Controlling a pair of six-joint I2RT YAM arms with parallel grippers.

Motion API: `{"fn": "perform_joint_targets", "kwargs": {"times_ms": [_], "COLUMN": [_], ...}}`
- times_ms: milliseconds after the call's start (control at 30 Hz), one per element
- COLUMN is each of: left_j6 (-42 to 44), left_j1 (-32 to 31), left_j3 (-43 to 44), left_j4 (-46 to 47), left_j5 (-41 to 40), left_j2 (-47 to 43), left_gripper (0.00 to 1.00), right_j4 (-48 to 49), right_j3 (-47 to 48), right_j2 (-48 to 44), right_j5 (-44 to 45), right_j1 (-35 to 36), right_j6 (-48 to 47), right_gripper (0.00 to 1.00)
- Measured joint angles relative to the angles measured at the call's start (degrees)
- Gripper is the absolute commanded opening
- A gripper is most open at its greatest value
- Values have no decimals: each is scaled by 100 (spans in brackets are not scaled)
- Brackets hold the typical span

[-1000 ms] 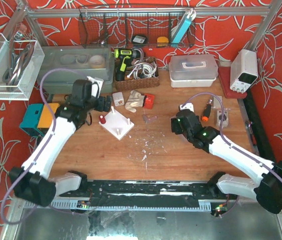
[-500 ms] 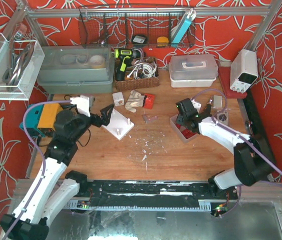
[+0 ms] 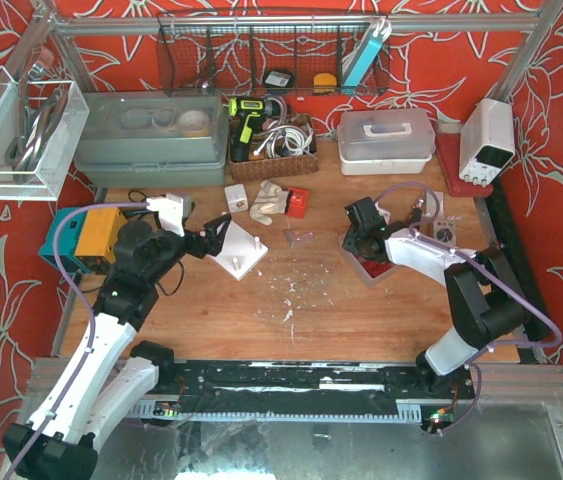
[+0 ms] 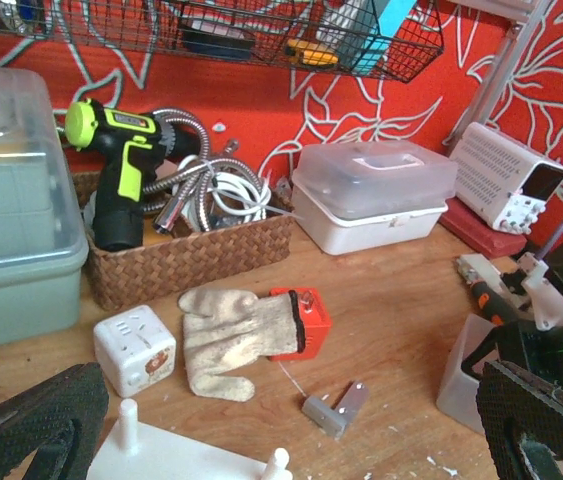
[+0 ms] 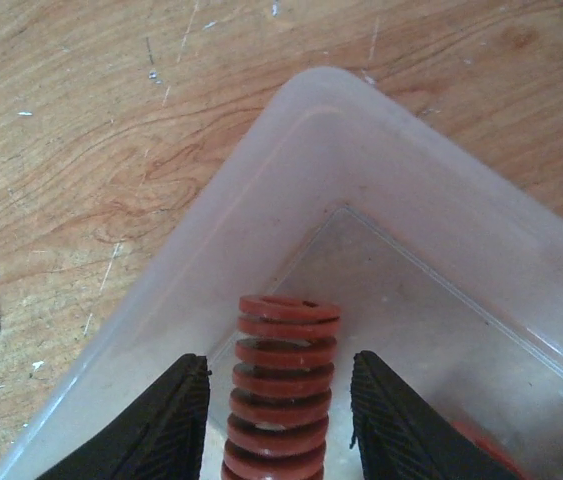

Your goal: Install the large spring

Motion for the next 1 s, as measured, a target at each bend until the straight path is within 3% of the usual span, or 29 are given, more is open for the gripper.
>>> {"fn": "perform_joint_targets", "kwargs": {"times_ms": [333,767,1000], "left_j6": [0,0,-72], "left_j1": [0,0,0], "left_j3": [0,24,256], "left_j4": [35,-13,-236], "left_j5": [17,-197,-221], "left_j2": [-4,146,562], "left_gripper": [100,100,95], "right_j4": [245,153,37], "right_j3": [72,144,122], "right_j2": [616,568,-463], "right_j5": [-188,-190,-179], "right_j1": [-26,-26,-22], "right_j6": [-417,-1123,-1873], "right_gripper": [39,8,0]}}
